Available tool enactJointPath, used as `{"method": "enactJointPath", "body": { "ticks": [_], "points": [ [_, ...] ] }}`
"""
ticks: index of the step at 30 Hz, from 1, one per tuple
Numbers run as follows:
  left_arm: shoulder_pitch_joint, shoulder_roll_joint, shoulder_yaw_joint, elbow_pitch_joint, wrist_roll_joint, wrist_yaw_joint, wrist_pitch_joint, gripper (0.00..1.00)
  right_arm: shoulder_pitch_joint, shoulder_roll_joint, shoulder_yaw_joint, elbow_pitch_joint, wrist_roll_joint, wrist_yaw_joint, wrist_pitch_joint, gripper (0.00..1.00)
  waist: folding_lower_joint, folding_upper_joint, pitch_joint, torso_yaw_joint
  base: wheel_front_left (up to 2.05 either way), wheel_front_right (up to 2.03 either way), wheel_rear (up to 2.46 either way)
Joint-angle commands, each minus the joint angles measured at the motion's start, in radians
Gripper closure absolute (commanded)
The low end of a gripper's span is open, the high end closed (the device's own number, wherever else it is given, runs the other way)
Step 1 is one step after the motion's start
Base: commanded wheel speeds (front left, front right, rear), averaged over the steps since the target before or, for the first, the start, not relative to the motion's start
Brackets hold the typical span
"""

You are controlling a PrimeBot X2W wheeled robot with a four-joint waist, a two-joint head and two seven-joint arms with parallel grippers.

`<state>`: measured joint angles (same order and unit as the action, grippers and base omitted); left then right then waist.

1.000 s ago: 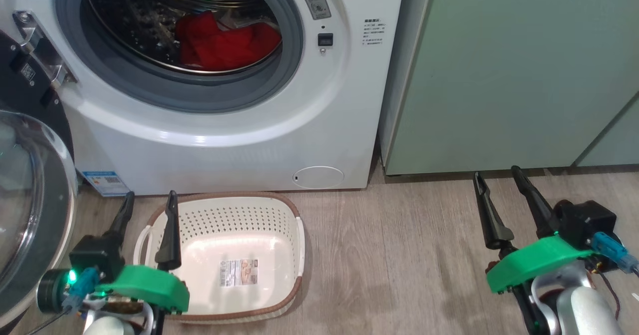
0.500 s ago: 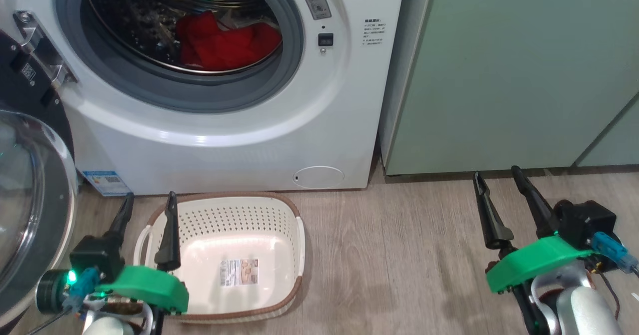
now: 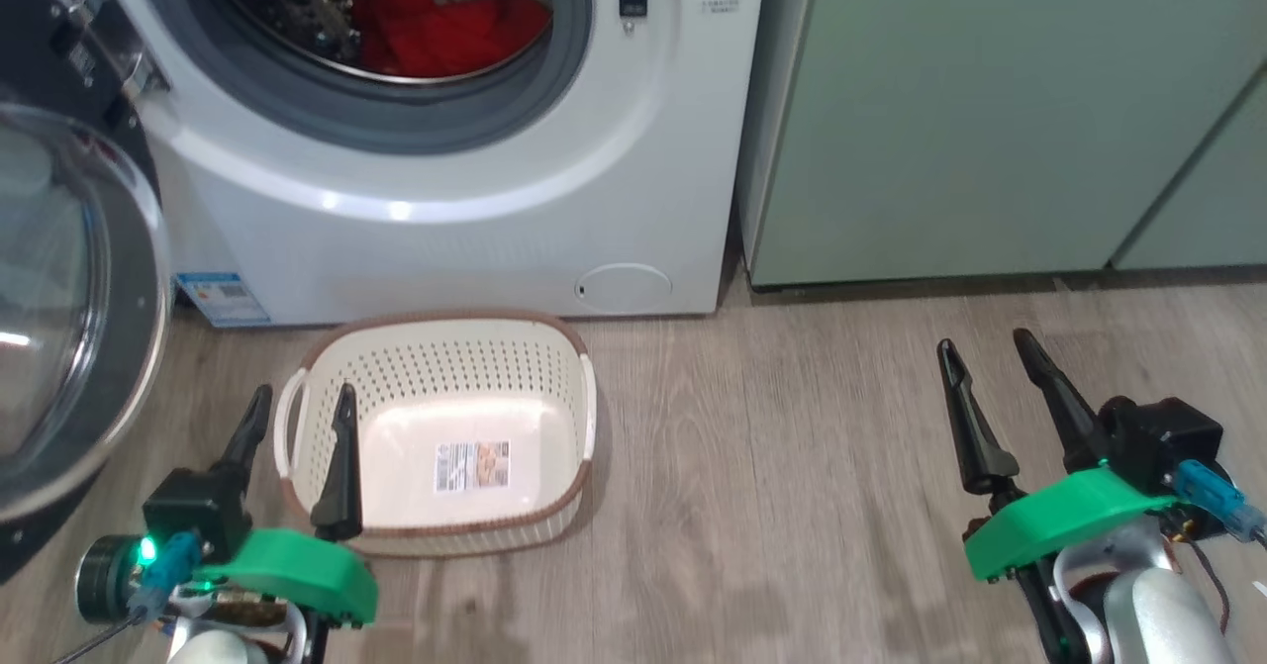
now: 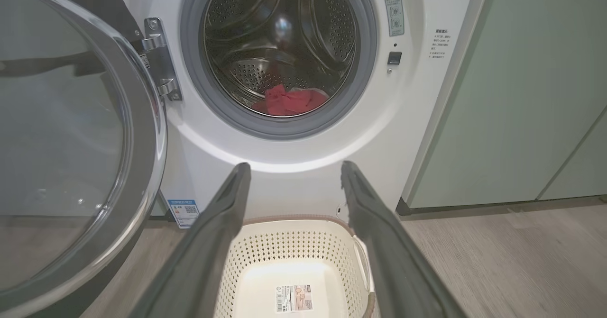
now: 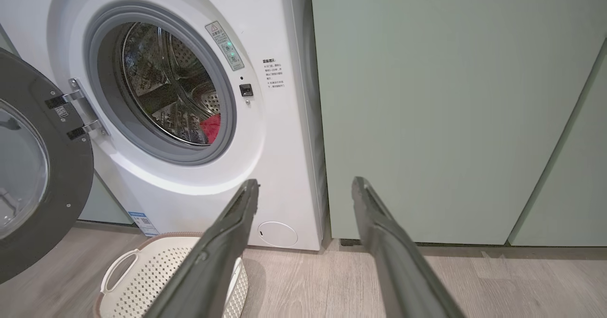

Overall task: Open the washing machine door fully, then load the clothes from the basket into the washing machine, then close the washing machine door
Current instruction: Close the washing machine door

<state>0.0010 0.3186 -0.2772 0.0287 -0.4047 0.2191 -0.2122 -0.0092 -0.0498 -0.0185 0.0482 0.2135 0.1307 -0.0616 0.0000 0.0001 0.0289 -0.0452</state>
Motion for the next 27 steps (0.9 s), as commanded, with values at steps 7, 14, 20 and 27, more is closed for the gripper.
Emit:
{"method": "enactJointPath", "body": {
  "ticks": [7,14,20,27],
  "points": [
    [-0.04,0.031,0.04,-0.039,0.0,0.009,-0.004,0.0,-0.024,0.0,0.021,-0.033,0.009,0.0,-0.009,0.0,0.0,-0.0001,0.002,0.002,-0.72,0.72,0.0],
    [-0.035,0.034,0.039,-0.046,0.0,0.016,-0.003,0.0,-0.024,0.0,0.021,-0.029,0.012,0.0,-0.013,0.0,0.0,-0.0001,0.002,0.003,0.0,0.0,0.0],
    [-0.033,0.036,0.039,-0.049,-0.002,0.021,-0.002,0.0,-0.023,0.0,0.02,-0.028,0.013,0.0,-0.015,0.0,0.0,-0.0001,0.004,0.005,0.0,0.0,0.0],
    [-0.032,0.038,0.034,-0.054,-0.003,0.028,0.001,0.0,-0.024,0.0,0.019,-0.028,0.013,0.0,-0.015,0.0,0.0,-0.0001,0.008,0.009,0.0,0.0,0.0]
  ]
}}
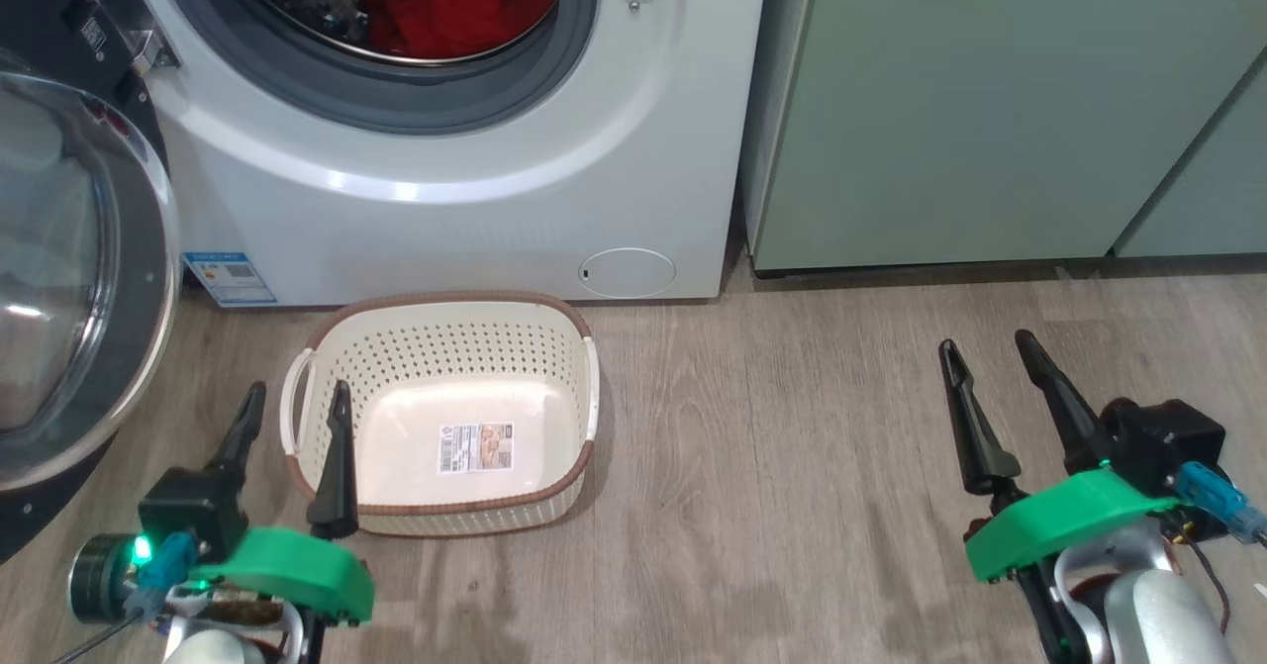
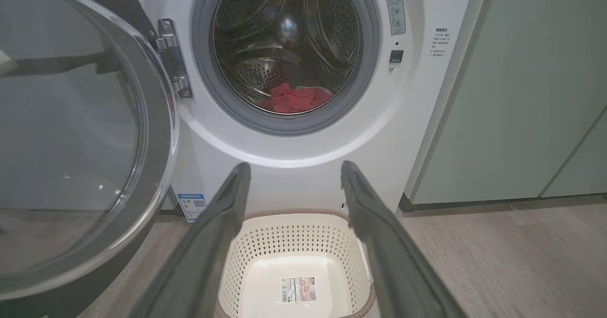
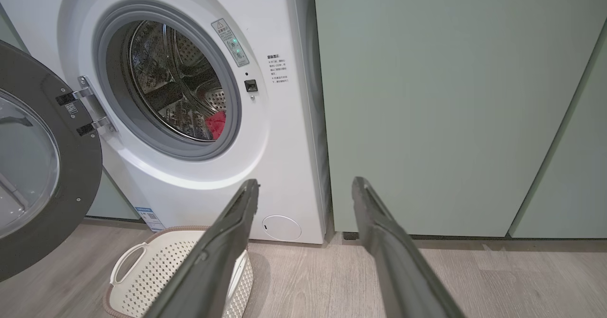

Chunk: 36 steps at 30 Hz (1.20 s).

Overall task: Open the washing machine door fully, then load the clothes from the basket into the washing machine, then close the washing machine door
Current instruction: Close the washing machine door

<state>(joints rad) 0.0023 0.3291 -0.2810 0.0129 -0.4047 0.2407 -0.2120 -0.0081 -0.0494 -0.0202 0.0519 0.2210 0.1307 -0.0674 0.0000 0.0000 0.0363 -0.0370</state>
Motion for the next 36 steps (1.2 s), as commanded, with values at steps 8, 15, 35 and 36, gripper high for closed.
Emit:
{"method": "enactJointPath", "body": {
  "ticks": [8,15,35,36],
  "points": [
    [-0.031,0.028,0.032,-0.033,-0.005,0.009,-0.001,0.0,-0.023,-0.001,0.021,-0.03,0.002,0.0,-0.007,0.0,0.0,0.0,-0.005,0.003,0.0,0.0,0.0],
    [-0.039,0.026,0.025,-0.026,-0.007,0.008,-0.002,0.0,-0.016,-0.001,0.012,-0.037,-0.003,0.0,-0.001,0.0,0.0,0.0,-0.006,0.023,0.0,0.0,0.0],
    [-0.064,0.003,0.038,0.0,-0.021,0.021,-0.027,0.0,-0.023,-0.001,0.041,-0.061,-0.002,0.0,0.013,0.0,0.0,0.0,-0.008,0.354,0.0,0.0,0.0],
    [-0.06,0.003,0.041,-0.001,-0.021,0.024,-0.028,0.0,-0.023,-0.001,0.044,-0.06,-0.001,0.0,0.013,0.0,0.0,0.0,-0.009,0.369,0.0,0.0,0.0]
  ]
}}
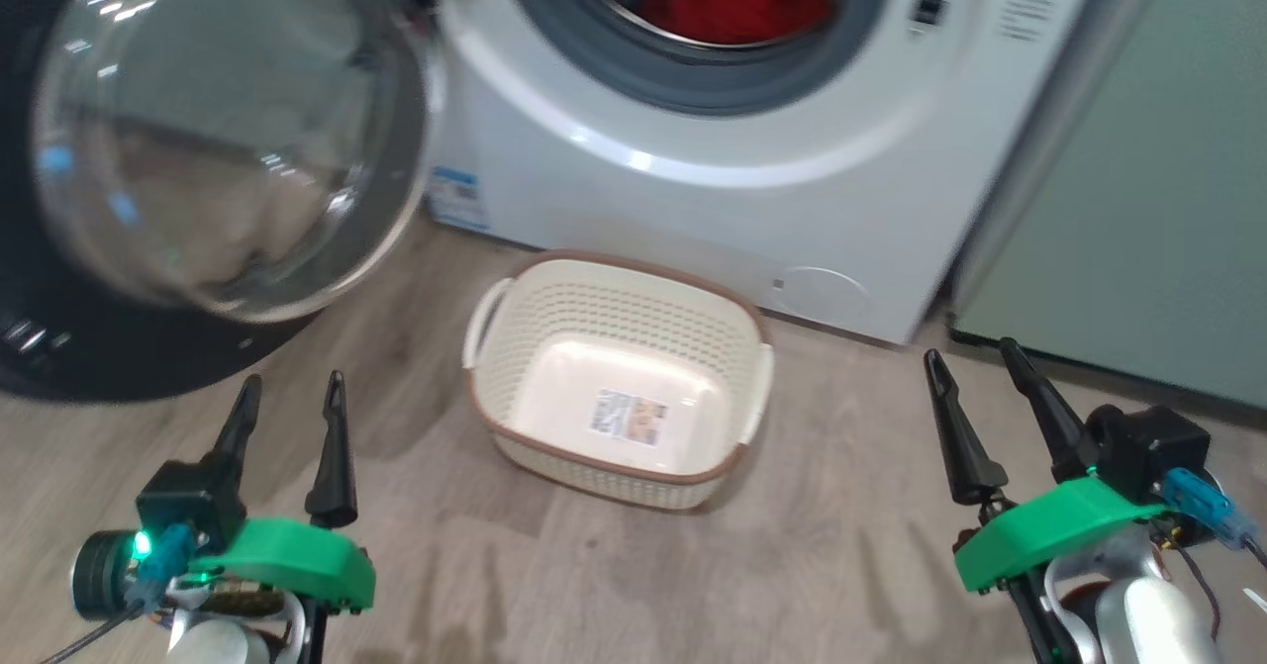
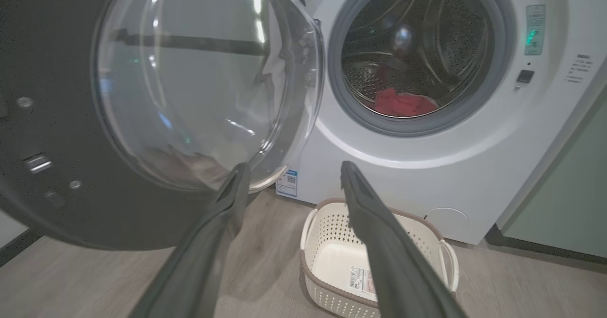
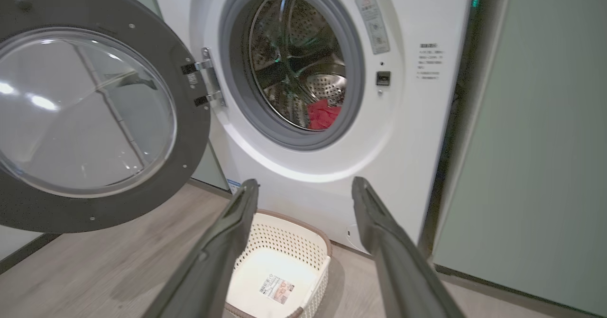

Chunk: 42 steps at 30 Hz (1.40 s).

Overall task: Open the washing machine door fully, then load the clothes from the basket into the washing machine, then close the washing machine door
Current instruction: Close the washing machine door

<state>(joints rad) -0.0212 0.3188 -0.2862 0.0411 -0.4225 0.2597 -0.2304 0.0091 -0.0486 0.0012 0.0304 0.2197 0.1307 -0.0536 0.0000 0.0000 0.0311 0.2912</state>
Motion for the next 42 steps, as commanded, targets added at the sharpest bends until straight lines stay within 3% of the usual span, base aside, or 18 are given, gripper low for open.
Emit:
{"method": "enactJointPath", "body": {
  "ticks": [1,12,42],
  "points": [
    [-0.033,0.013,0.046,-0.03,-0.003,0.007,-0.011,0.0,-0.039,-0.002,0.023,-0.039,0.001,0.0,-0.001,0.0,0.0,0.0,-0.004,0.058,0.0,0.0,0.0],
    [-0.019,0.019,0.06,-0.039,-0.013,0.017,-0.014,0.0,-0.049,-0.002,0.04,-0.025,0.008,0.0,-0.005,0.0,0.0,0.0,-0.003,0.138,0.0,0.0,0.0],
    [-0.009,0.029,0.053,-0.043,-0.02,0.041,-0.006,0.0,-0.046,-0.002,0.045,-0.004,0.016,0.0,-0.011,0.0,0.0,0.0,-0.015,0.127,0.0,0.0,0.0]
  ]
}}
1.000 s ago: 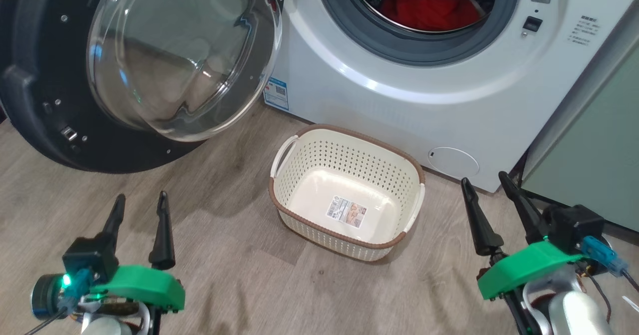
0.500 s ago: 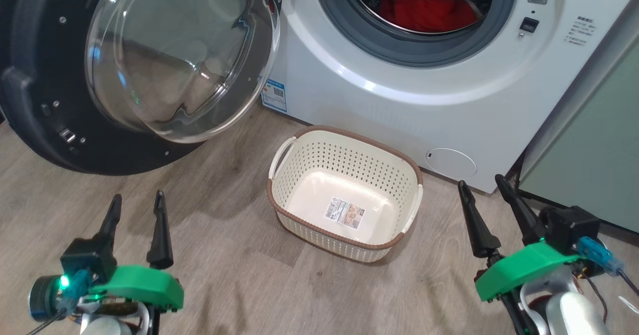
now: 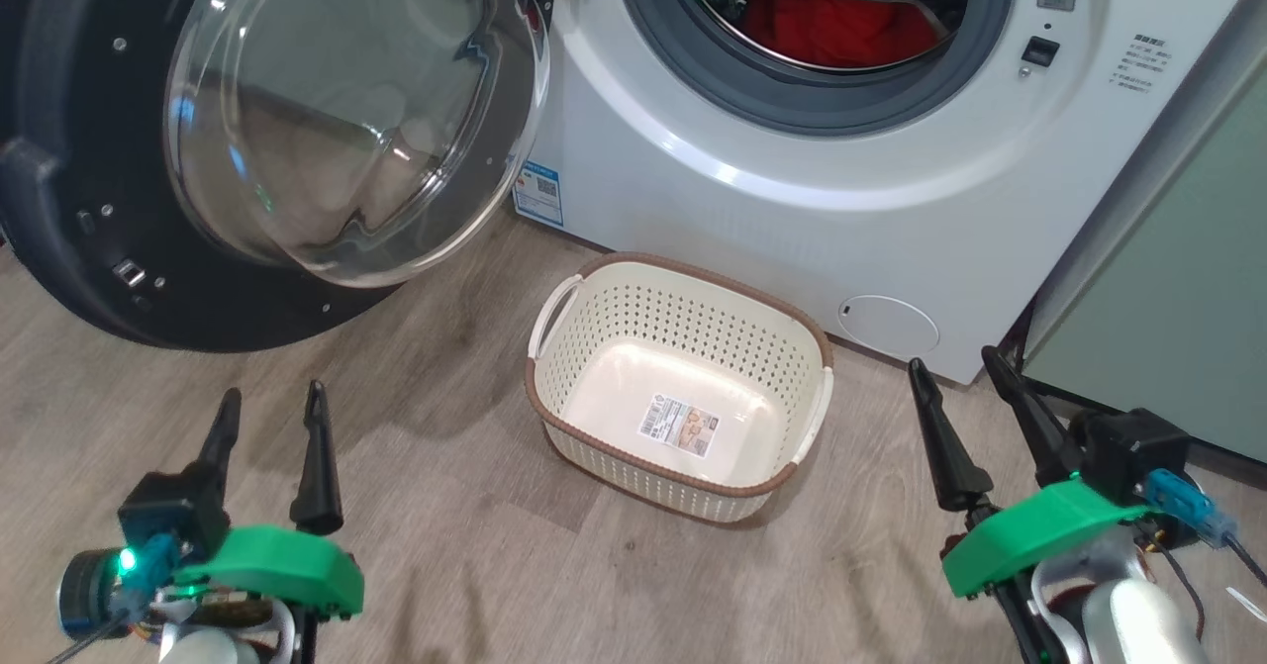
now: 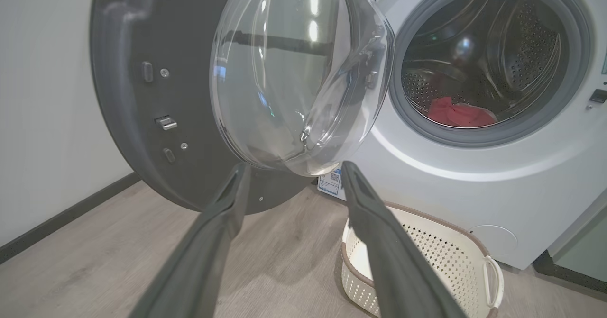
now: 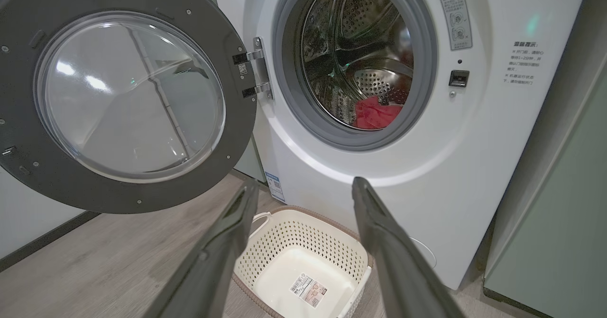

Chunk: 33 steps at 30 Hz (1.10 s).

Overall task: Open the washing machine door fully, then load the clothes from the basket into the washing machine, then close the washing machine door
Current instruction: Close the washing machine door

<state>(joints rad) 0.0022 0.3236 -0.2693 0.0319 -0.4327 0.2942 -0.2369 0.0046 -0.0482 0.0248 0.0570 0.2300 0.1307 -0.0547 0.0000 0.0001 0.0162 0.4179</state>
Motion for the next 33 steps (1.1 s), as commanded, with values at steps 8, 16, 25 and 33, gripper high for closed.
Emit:
{"method": "enactJointPath", "body": {
  "ticks": [8,16,25,33],
  "points": [
    [-0.029,0.019,0.037,-0.046,-0.061,-0.034,0.006,1.0,-0.041,-0.002,0.021,-0.032,0.006,0.0,-0.008,0.0,0.0,-0.0001,0.002,-0.001,0.0,0.0,0.0],
    [-0.04,-0.029,0.091,-0.131,-0.174,-0.103,-0.014,1.0,-0.042,-0.002,0.017,-0.039,0.004,0.0,-0.007,0.0,0.0,-0.0001,0.011,0.003,0.0,0.0,0.0],
    [-0.124,-0.108,0.365,-0.37,-0.694,-0.347,-0.007,1.0,-0.047,-0.002,0.015,-0.058,0.002,0.0,-0.002,0.0,0.0,-0.0001,0.02,0.011,0.0,0.0,0.0],
    [-0.332,0.061,0.643,-0.257,-0.97,-0.337,0.064,1.0,-0.059,-0.002,0.019,-0.084,-0.004,0.0,0.007,0.0,0.0,-0.0001,0.044,0.003,0.0,0.0,0.0]
  ]
}}
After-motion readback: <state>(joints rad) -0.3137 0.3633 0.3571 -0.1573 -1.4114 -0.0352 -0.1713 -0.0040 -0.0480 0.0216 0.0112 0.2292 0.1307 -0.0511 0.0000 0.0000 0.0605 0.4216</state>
